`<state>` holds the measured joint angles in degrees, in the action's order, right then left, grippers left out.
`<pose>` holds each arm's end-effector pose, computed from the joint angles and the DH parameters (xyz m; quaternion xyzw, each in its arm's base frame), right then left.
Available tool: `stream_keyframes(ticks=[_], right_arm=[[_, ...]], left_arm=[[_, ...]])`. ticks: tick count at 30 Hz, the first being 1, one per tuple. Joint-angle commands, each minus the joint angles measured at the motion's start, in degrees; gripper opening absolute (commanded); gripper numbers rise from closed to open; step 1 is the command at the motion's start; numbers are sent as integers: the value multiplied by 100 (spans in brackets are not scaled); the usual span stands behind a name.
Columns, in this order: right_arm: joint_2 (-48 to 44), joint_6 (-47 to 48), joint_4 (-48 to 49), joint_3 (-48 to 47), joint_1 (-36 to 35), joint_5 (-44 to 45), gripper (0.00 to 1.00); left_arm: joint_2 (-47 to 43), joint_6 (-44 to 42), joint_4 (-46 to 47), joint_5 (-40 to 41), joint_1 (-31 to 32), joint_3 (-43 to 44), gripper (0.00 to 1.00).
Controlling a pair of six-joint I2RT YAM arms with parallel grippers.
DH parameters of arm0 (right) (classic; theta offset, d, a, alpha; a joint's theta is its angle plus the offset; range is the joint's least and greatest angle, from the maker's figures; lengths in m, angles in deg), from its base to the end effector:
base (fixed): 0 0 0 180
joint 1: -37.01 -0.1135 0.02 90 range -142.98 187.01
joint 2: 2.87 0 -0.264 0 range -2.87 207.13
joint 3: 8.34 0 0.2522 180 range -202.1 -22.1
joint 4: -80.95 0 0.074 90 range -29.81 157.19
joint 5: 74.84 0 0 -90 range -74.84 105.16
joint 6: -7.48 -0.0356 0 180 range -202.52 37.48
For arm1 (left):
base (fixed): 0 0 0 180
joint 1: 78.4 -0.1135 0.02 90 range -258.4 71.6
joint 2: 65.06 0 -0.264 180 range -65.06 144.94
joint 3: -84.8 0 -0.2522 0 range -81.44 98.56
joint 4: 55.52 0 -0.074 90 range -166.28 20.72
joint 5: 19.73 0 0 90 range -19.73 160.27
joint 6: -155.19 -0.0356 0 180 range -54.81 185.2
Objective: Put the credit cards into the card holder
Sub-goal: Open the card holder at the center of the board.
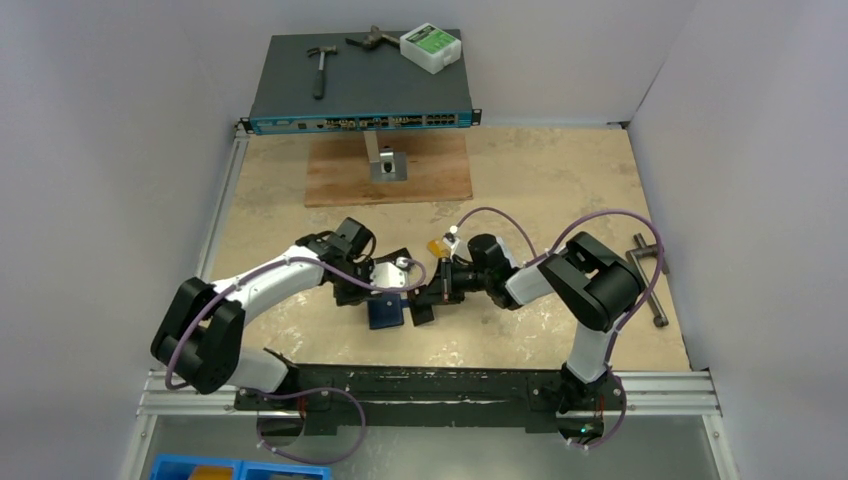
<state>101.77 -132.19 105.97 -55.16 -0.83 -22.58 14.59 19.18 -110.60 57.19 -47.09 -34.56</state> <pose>0.2290 0.2055 0.1001 -0.0684 0.8423 0.5184 0.1308 0.2016 -0.1320 0.1865 0.6270 0.7585 -0.0943 0.1508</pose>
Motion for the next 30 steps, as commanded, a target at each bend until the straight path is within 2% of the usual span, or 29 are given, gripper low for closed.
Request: stream_keyframes(ticks=[1,6,14,20,30], right_arm=[[108,-40,526,-16,22,-269,0],[55,37,399,-43,23,-301,0],[-55,-16,502,187,31,-223,0],[-247,-36,669,432,100,-236,0],[-133,-307,1370,328,94,-638,0]], left_arm=[[318,-735,907,210,140,-1,27],[664,-592,1426,527,463,62,21],[986,-203,1227,460,1206,460,21],[1233,179,1176,408,1312,810,22],[1611,1081,614,-249,1495,1724,22]])
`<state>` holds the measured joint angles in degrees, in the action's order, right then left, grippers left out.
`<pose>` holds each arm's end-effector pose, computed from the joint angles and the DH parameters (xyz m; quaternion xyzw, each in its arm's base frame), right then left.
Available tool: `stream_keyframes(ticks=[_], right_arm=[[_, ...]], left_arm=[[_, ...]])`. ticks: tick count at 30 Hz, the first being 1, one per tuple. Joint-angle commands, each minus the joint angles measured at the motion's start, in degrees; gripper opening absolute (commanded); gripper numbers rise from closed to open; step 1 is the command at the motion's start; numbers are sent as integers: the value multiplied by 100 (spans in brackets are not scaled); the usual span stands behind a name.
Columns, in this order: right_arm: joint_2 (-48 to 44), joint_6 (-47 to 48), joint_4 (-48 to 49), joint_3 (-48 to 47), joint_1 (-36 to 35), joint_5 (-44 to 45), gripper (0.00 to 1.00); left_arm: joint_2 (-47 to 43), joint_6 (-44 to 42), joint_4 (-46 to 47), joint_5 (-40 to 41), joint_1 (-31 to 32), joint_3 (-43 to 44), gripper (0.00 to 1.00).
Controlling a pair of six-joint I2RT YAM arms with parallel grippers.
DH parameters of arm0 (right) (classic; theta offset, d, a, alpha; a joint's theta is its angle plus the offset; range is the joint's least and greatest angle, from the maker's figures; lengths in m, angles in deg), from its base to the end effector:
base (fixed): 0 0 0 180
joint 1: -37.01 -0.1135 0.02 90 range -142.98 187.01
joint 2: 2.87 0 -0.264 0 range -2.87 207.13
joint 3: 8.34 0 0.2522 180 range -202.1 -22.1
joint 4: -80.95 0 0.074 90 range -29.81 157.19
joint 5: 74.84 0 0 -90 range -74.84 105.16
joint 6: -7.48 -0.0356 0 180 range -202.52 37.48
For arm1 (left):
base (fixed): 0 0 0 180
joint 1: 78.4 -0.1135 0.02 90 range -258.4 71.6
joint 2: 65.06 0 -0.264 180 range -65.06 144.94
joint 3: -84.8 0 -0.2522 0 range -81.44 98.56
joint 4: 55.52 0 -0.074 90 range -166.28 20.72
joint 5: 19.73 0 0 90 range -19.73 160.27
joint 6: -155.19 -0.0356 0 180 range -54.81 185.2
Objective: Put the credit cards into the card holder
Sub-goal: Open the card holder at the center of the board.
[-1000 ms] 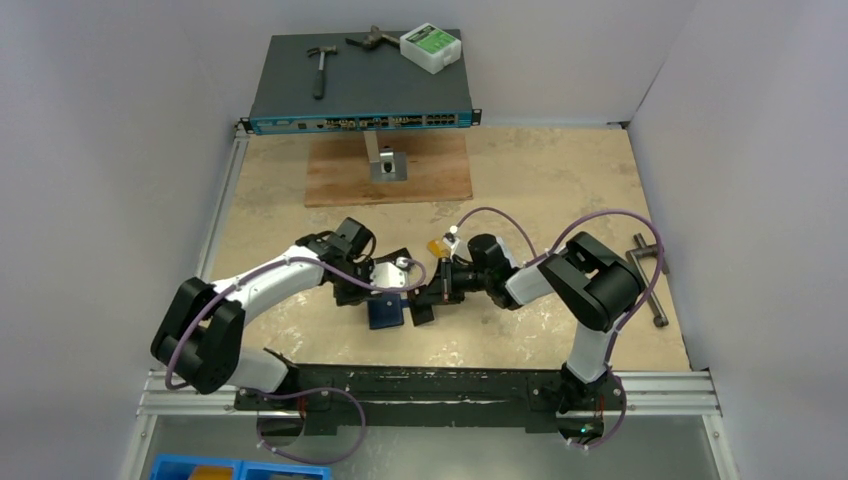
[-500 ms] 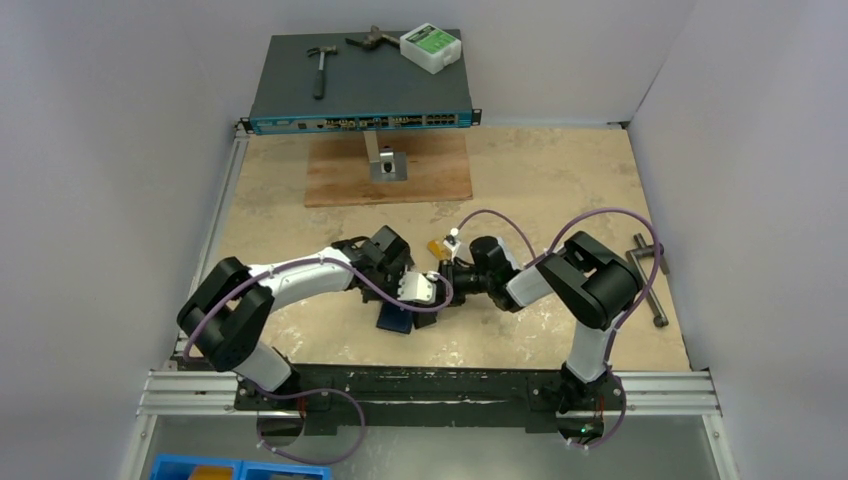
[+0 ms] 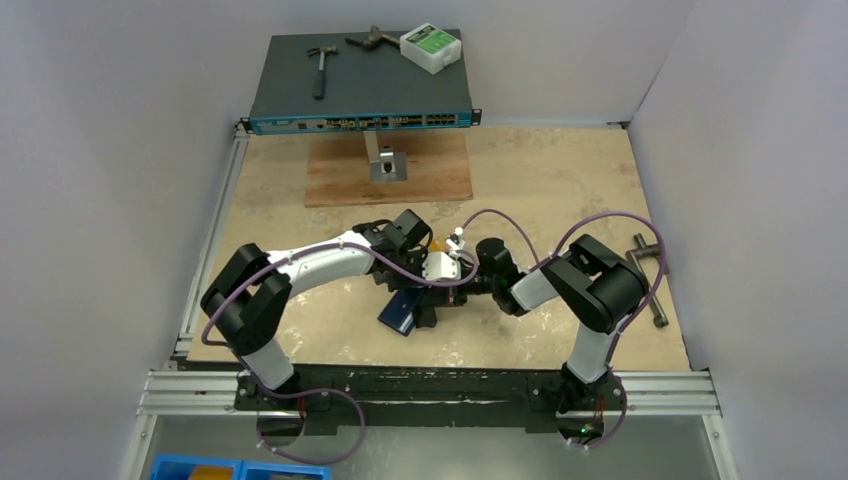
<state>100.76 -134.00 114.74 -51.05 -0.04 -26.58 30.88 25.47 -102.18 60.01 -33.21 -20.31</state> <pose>0.2206 0.1962 0.1038 -0.0842 0.8143 0.5578 0.1368 0.2239 -0.2344 0.1846 0.6724 0.7093 -0.0968 0.1881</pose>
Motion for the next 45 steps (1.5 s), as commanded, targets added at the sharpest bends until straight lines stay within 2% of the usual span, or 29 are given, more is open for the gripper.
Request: stream_keyframes(ticks=[1,6,9,11,13,14,15,20,21,25,33,38,45], right_arm=[[78,-181,545,-104,15,-249,0],[551,-379,730,-233,-71,-159,0],[849,-359,659,-369,-125,-55,0],[993,-366,674,-376,-142,95,0],[1047,-286,508,-359,-158,350,0],[1046,-211,386,-334,-158,494,0],[1026,-167,292,-294,-153,640,0],[762,-2,-34,-21,-168,1254,0],[722,12,-67,17,-182,1328,0],[683,52,-135,50,-308,1521,0],[893,17,151,278,-432,1589,0],[1055,16,367,449,-431,1563,0],[1157,31,493,474,-434,1512,0]], left_arm=[[-31,481,-253,-567,112,311,22],[-80,560,-580,-603,55,366,28],[-242,693,-698,-504,-94,553,37],[-307,866,-891,-460,-149,767,45],[-359,1134,-1039,-307,-127,880,58],[-396,1318,-1082,-199,-109,905,68],[-450,1471,-1098,-11,-81,899,75],[-792,2169,-1084,553,251,584,98],[-822,2244,-1068,672,409,513,100],[-620,2289,-825,1623,1101,274,100],[386,2529,-803,2898,1330,444,100],[409,2535,-775,3277,1332,419,100],[208,2320,-984,3404,1318,582,100]])
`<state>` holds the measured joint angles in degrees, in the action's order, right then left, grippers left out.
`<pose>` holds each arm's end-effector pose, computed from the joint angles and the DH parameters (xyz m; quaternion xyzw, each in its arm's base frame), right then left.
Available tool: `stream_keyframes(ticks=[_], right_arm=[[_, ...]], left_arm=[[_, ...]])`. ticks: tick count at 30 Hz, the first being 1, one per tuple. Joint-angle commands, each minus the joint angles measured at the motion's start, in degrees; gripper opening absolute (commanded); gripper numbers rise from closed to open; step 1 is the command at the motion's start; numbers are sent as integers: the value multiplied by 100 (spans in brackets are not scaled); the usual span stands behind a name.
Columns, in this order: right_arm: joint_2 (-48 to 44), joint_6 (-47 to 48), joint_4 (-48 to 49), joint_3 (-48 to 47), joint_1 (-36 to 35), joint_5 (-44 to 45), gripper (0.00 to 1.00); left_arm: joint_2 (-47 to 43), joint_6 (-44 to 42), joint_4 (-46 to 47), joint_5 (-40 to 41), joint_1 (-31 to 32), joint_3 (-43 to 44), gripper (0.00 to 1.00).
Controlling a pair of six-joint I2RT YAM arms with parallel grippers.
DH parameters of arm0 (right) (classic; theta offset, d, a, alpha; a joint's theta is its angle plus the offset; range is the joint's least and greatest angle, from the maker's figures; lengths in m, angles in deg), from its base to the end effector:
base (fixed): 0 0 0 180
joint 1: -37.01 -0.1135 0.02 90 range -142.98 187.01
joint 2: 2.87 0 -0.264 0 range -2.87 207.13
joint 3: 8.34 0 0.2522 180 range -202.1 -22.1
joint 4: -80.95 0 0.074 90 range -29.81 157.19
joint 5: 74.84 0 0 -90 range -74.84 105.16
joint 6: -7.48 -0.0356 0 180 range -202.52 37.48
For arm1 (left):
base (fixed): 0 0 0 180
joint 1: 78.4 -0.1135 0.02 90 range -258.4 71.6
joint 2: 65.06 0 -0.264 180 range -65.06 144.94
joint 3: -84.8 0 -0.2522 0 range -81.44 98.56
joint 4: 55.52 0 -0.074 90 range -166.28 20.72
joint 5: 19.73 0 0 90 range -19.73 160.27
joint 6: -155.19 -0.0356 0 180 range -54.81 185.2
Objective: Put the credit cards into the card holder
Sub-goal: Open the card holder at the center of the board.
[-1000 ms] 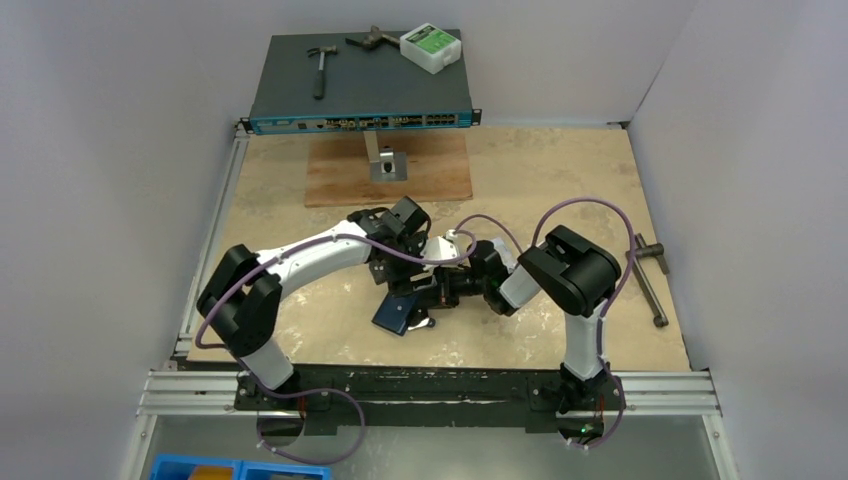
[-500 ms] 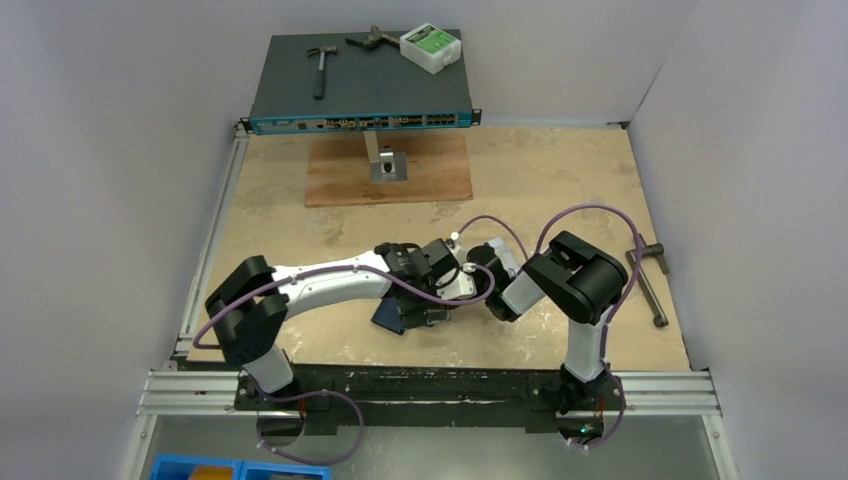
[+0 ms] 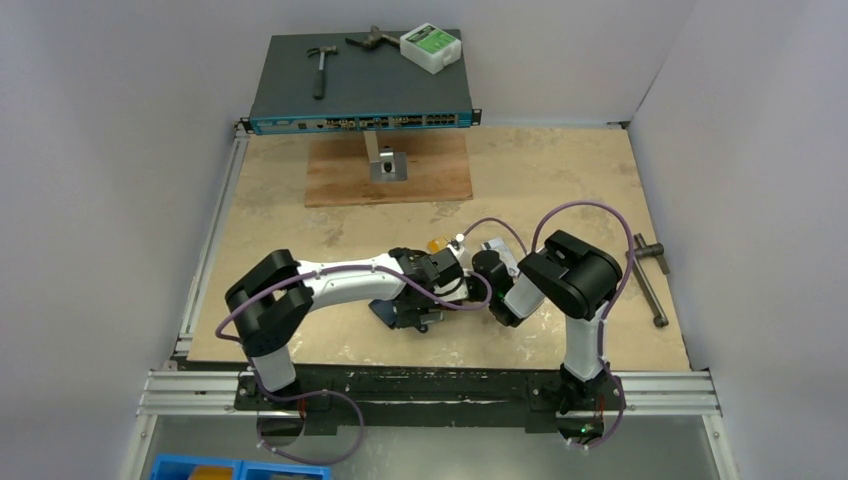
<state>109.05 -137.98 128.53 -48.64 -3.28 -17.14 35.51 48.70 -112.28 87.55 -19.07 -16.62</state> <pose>0.2113 0.2041 0.0767 -0.0437 0.8187 0.5443 0.1777 0.1740 -0.2727 0.1727 0.5929 0.7853 0.1038 0.1448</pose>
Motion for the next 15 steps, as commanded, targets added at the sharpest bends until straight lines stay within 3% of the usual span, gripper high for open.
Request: stream_keyframes(ticks=[1,15], right_arm=[[327,428,-893,229,-118,566,0],[442,528,-1096,97,-189,574,0]], left_arm=[[-263,-49,11,694,-109,229,100],[-430,-224,-155,687,-662,618,100]])
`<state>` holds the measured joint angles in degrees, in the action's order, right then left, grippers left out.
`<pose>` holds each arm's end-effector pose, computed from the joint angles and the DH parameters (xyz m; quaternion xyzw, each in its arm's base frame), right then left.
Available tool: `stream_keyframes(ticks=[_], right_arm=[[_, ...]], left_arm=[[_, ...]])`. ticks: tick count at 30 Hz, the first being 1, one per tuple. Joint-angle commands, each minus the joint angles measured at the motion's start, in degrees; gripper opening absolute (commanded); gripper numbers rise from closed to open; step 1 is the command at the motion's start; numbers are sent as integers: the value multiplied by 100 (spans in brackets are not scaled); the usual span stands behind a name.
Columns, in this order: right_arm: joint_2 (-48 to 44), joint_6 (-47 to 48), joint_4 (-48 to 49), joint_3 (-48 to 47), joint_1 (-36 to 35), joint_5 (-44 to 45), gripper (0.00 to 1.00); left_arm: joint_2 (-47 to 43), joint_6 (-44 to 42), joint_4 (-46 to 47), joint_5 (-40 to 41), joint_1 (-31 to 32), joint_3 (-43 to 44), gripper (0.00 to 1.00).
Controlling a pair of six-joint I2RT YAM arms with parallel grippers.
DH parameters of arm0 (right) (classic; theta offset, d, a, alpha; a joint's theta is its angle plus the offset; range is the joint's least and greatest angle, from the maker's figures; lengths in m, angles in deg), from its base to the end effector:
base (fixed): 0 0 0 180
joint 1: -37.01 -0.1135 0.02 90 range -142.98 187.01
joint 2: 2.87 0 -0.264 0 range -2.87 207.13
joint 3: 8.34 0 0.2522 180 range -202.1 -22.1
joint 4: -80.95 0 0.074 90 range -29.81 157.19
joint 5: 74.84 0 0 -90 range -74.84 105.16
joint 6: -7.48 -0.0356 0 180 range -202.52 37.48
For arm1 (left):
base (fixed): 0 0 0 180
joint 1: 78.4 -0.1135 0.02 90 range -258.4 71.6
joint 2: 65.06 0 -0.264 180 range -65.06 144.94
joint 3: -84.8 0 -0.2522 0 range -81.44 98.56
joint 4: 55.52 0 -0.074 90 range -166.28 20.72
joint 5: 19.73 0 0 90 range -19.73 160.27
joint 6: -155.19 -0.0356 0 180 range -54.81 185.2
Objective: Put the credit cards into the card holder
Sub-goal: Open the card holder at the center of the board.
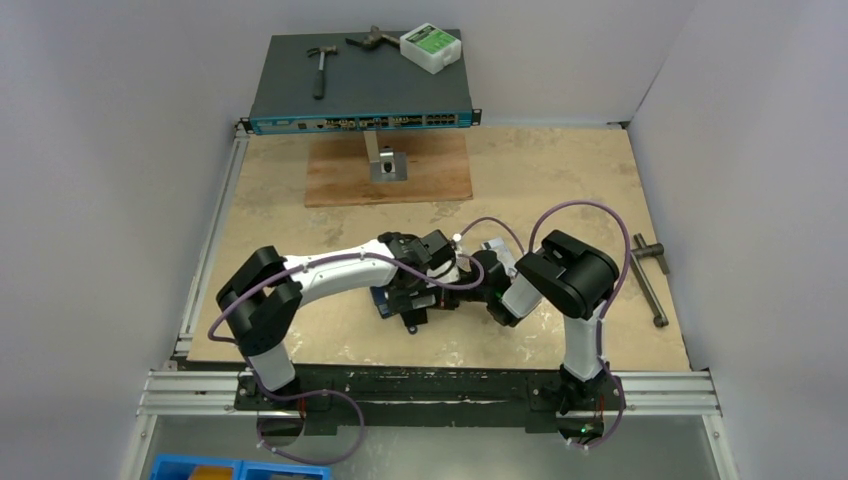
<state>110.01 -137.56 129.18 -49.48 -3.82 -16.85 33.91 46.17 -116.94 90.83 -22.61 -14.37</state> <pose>0.2125 0.2086 0.0757 -0.0506 0.8164 0.5457 0.1819 0.1904 -0.2578 0.1902 0.5823 0.7882 0.1404 0.1410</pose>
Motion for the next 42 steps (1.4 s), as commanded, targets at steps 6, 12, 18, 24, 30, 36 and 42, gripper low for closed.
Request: stream_keyframes(ticks=[6,12,18,24,30,36,42], right_arm=[[391,486,-1222,124,-151,547,0],[374,473,-1231,128,-159,564,0],[369,490,-1276,103,-155,564,0],[207,566,-1388,110,-156,520,0],[-333,808,-1871,55,-46,398,0],[-1220,1218,-2831,-168,213,245,0],[-1790,1190,-3268,-276,218,103,0]], left_arm=[[-256,-13,188,159,-540,716,87],[-111,-61,219,83,-618,716,71],[150,-119,79,-160,-919,844,56],[704,227,-746,-1171,-1495,1467,25],[1075,781,-1544,-2693,-1833,1883,0],[1156,1289,-1778,-3820,-1884,1674,0],[1010,1511,-1646,-4283,-1894,1213,0]])
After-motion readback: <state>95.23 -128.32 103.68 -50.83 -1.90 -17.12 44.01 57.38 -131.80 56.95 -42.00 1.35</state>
